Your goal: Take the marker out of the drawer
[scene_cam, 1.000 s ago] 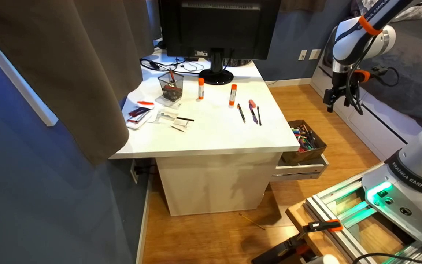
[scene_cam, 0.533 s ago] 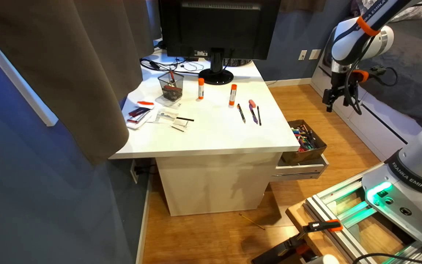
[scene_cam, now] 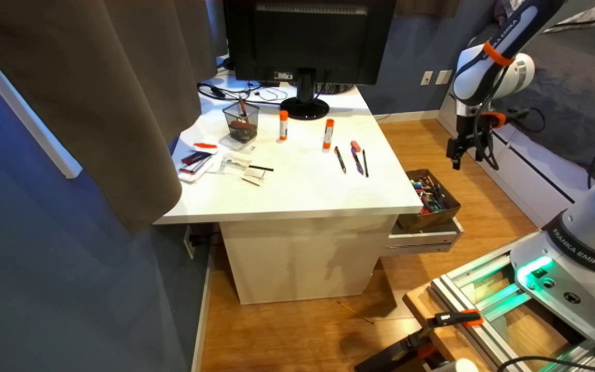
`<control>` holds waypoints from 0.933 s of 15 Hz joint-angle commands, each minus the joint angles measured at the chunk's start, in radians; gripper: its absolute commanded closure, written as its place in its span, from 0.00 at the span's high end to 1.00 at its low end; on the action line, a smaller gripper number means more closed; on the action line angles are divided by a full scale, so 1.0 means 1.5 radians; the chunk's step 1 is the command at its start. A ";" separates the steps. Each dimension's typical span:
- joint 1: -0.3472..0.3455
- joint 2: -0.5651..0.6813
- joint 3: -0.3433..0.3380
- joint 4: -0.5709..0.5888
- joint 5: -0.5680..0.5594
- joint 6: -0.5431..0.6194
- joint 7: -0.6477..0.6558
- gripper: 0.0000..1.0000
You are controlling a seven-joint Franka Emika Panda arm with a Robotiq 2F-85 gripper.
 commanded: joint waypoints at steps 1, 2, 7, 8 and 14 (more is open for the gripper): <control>-0.001 0.101 0.010 0.071 0.039 0.015 -0.007 1.00; -0.003 0.123 0.014 0.087 0.051 0.014 -0.010 1.00; 0.002 0.240 0.029 0.170 0.085 0.056 0.004 1.00; 0.003 0.264 0.030 0.190 0.089 0.059 0.008 1.00; 0.000 0.368 0.043 0.277 0.102 0.084 0.004 1.00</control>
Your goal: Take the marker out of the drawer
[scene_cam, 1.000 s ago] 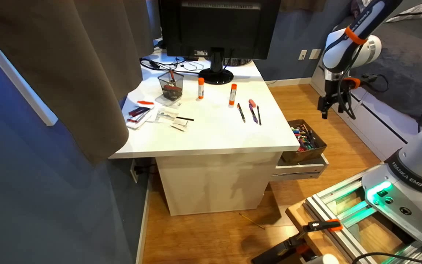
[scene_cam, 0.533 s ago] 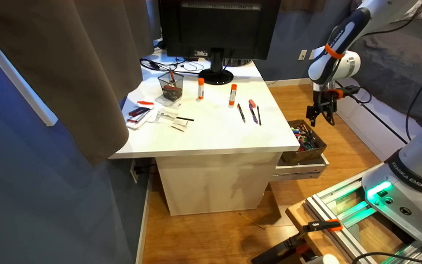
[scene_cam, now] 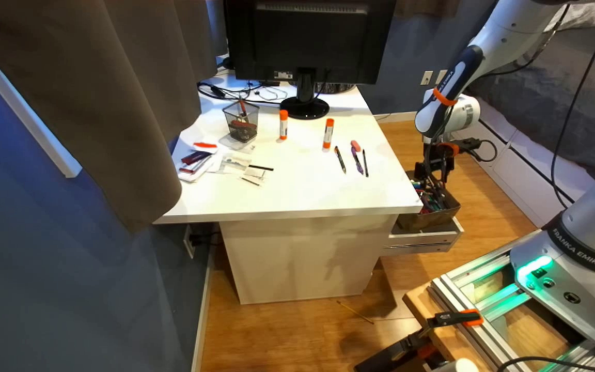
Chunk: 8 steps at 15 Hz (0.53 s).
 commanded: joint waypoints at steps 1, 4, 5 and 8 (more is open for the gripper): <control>0.000 0.065 0.008 0.061 0.021 0.011 -0.007 1.00; -0.003 0.100 0.014 0.093 0.023 0.010 -0.011 1.00; -0.004 0.109 0.016 0.102 0.025 0.011 -0.011 1.00; -0.006 0.132 0.023 0.127 0.030 0.020 -0.012 0.81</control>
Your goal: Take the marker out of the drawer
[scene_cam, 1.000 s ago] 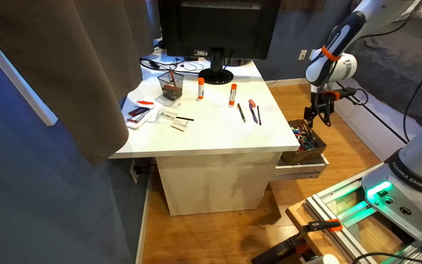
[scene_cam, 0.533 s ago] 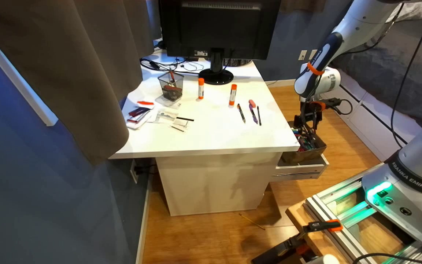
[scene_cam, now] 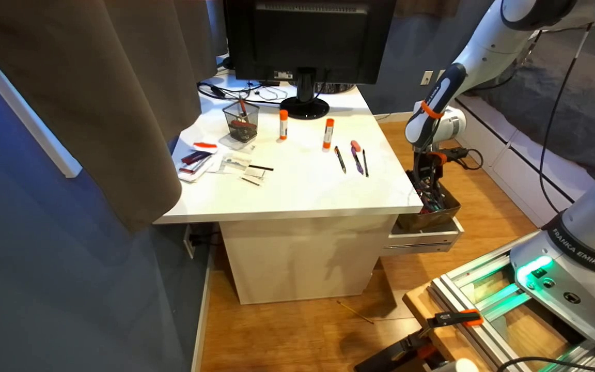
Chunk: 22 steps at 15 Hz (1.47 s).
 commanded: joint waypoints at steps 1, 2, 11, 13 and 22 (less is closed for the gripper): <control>-0.004 0.038 0.010 0.043 0.024 0.016 -0.010 0.78; -0.003 0.043 0.011 0.047 0.024 0.020 -0.010 0.70; 0.004 0.084 0.011 0.075 0.023 0.045 -0.007 0.42; 0.003 0.089 0.012 0.078 0.023 0.045 -0.009 0.43; 0.005 0.104 0.011 0.091 0.020 0.036 -0.011 0.33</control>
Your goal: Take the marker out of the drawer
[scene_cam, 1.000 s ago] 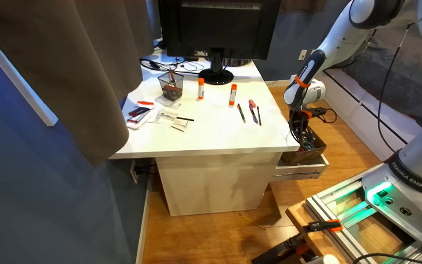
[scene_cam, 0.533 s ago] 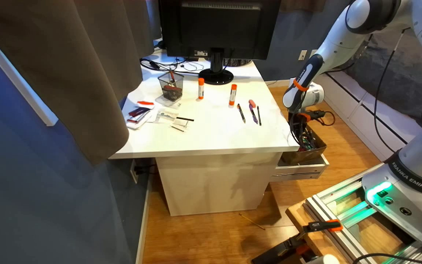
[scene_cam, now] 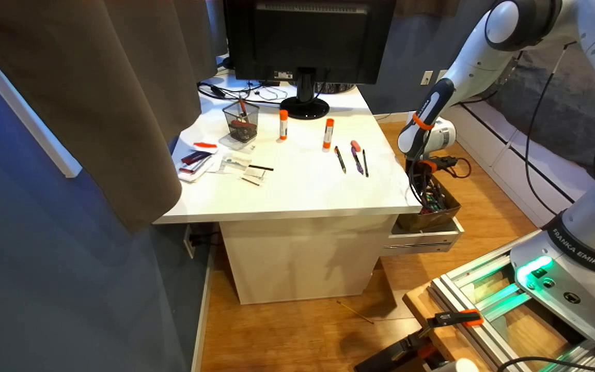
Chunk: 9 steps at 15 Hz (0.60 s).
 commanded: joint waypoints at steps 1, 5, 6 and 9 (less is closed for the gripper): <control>0.004 0.020 -0.001 0.018 0.013 -0.003 -0.010 0.32; 0.008 0.025 -0.004 0.021 0.010 -0.003 -0.010 0.32; 0.010 0.026 -0.005 0.020 0.009 -0.003 -0.010 0.31; 0.014 0.027 -0.006 0.019 0.006 -0.006 -0.012 0.33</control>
